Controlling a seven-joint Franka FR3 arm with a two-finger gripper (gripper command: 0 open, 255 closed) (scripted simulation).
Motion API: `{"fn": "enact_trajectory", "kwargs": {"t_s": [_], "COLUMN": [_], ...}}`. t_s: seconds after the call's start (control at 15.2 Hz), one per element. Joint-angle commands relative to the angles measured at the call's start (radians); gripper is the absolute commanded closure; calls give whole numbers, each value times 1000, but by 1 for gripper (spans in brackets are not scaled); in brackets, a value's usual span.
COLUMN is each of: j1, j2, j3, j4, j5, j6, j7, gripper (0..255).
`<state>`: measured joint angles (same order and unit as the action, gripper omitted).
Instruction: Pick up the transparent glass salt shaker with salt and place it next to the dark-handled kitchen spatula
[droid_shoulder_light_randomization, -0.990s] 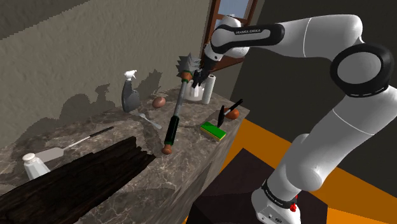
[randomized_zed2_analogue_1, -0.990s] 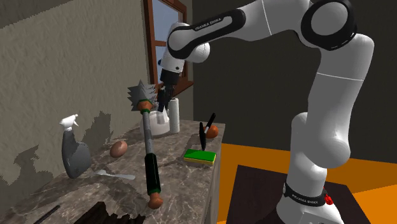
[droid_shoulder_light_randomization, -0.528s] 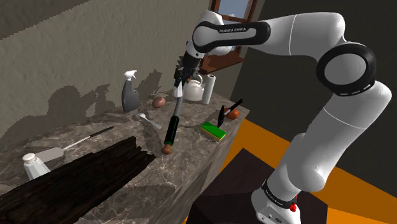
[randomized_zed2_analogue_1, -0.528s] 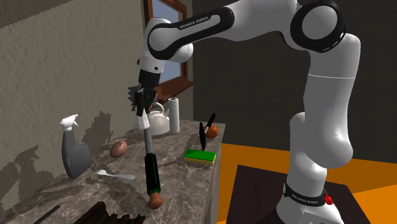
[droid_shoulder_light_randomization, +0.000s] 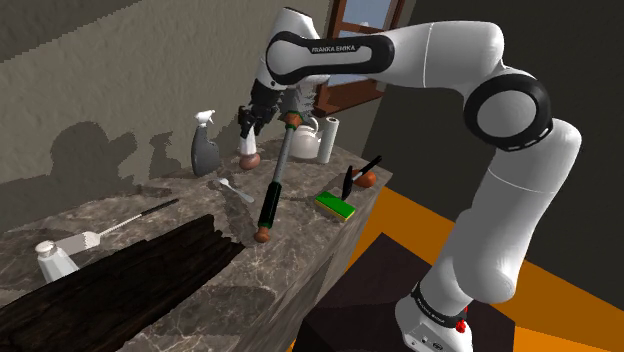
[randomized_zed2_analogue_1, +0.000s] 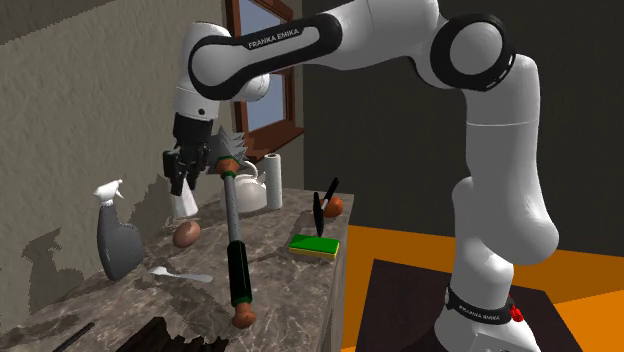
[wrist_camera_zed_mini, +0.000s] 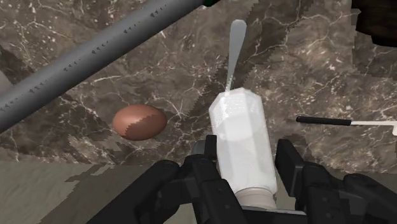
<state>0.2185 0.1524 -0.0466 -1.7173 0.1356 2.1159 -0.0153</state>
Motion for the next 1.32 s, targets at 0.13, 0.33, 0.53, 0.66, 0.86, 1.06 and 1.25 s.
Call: {"fn": "enact_trajectory", "kwargs": {"t_s": [0.13,0.33,0.53,0.66,0.86,1.06,1.25], "j1": [42,75,100,101,101,101,101], "j2": [111,202,279,279,281,285,291], "j3": [24,37,44,44,45,45,46], "j4": [149,281,382,354,318,284,253], "j5": [-23,-41,-54,-53,-51,-50,-48], "j6": [-30,-65,-87,-60,-21,17,54], "j7": [81,136,174,172,169,166,163], "gripper": [255,255,255,255,255,255,255]}}
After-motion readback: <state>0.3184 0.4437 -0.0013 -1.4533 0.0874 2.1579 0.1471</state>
